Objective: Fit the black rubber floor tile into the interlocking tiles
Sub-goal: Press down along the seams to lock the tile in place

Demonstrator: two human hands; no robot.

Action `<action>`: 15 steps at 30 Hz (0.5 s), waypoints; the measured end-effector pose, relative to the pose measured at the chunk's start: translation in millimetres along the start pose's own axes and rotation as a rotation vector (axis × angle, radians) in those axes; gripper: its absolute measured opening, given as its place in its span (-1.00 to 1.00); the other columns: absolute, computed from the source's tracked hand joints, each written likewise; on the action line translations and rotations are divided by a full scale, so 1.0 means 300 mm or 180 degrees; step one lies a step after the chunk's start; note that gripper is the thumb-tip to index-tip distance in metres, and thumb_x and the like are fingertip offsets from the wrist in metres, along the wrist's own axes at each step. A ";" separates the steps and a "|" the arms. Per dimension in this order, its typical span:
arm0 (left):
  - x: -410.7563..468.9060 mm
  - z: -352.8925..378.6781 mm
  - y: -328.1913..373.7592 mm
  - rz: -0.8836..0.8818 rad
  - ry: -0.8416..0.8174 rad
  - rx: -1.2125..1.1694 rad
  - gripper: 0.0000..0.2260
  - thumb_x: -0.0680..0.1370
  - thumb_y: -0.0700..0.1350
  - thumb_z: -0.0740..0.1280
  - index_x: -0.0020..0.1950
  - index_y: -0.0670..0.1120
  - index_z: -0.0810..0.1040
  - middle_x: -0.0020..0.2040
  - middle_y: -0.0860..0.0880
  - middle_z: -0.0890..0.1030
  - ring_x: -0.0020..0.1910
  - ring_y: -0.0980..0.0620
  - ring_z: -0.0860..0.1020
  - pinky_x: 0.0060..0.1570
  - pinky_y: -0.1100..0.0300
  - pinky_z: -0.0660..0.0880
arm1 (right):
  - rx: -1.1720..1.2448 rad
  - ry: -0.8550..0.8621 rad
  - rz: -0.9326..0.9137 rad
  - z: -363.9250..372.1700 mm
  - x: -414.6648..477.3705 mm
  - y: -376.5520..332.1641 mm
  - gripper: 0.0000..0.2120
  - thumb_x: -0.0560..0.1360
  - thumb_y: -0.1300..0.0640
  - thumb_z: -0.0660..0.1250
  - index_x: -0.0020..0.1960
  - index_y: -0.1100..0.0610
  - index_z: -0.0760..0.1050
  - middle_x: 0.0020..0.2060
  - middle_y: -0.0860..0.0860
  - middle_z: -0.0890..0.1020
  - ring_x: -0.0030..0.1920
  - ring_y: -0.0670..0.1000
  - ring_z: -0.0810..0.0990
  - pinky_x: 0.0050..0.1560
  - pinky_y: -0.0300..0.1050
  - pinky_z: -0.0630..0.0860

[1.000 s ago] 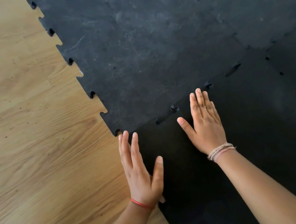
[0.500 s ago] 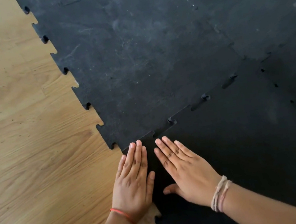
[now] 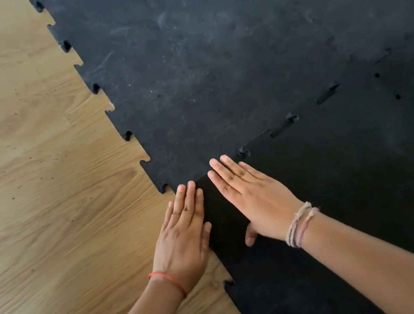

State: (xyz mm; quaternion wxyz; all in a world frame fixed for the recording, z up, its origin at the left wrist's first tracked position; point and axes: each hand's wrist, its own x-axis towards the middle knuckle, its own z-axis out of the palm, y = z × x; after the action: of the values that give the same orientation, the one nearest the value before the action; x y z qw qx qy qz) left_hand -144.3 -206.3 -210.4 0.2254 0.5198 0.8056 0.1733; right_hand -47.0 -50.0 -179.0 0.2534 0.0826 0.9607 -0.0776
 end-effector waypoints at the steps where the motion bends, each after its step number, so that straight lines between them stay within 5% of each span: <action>1: -0.001 0.004 0.000 -0.0043 0.0008 0.0008 -0.54 0.59 0.02 -0.11 0.39 -0.02 -0.30 0.40 0.08 -0.36 0.34 0.14 -0.47 0.27 0.34 -0.51 | -0.0087 -0.0017 -0.0052 -0.006 0.011 -0.004 0.24 0.26 -0.10 0.49 0.32 0.16 -0.54 0.33 0.08 -0.49 0.38 0.06 -0.45 0.34 -0.07 -0.38; 4: 0.011 0.011 0.015 -0.0068 -0.0095 0.0212 -0.53 0.53 0.05 -0.22 0.39 -0.03 -0.27 0.43 0.04 -0.31 0.36 0.08 -0.44 0.30 0.23 -0.44 | -0.0156 -0.0200 -0.0016 0.002 0.026 -0.019 0.23 0.26 -0.04 0.51 0.33 0.20 -0.50 0.35 0.12 -0.45 0.45 0.09 -0.36 0.33 -0.06 -0.37; 9: 0.038 -0.001 0.011 -0.0175 -0.0450 0.0345 -0.53 0.60 0.00 -0.10 0.37 -0.05 -0.32 0.41 -0.02 -0.33 0.37 0.04 -0.39 0.32 0.22 -0.40 | -0.0697 -0.0331 -0.0071 0.008 0.081 -0.044 0.21 0.25 -0.13 0.49 0.42 0.31 -0.34 0.48 0.25 -0.21 0.48 0.21 -0.21 0.39 0.05 -0.29; 13: 0.033 -0.002 0.014 -0.0207 -0.0514 0.0426 -0.51 0.59 0.05 -0.13 0.36 -0.06 -0.36 0.39 -0.03 -0.37 0.35 0.03 -0.42 0.31 0.20 -0.40 | 0.0040 -0.0186 -0.0062 0.030 0.049 0.029 0.16 0.28 -0.24 0.40 0.43 0.16 -0.39 0.45 0.10 -0.35 0.44 0.06 -0.37 0.35 -0.06 -0.37; 15: 0.035 0.011 0.010 -0.0210 -0.0493 0.0465 -0.49 0.58 0.09 -0.14 0.35 -0.07 -0.39 0.39 -0.03 -0.39 0.33 0.01 -0.47 0.31 0.19 -0.41 | 0.0218 0.0020 0.0192 0.049 0.013 0.074 0.10 0.29 -0.44 0.17 0.38 0.10 -0.48 0.38 0.04 -0.46 0.42 0.05 -0.44 0.42 -0.08 -0.33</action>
State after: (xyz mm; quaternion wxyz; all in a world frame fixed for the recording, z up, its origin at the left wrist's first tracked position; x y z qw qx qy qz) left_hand -144.1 -195.4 -213.5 0.2540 0.5200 0.8129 0.0659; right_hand -38.8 -30.6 -196.0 0.2497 0.1205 0.9553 -0.1025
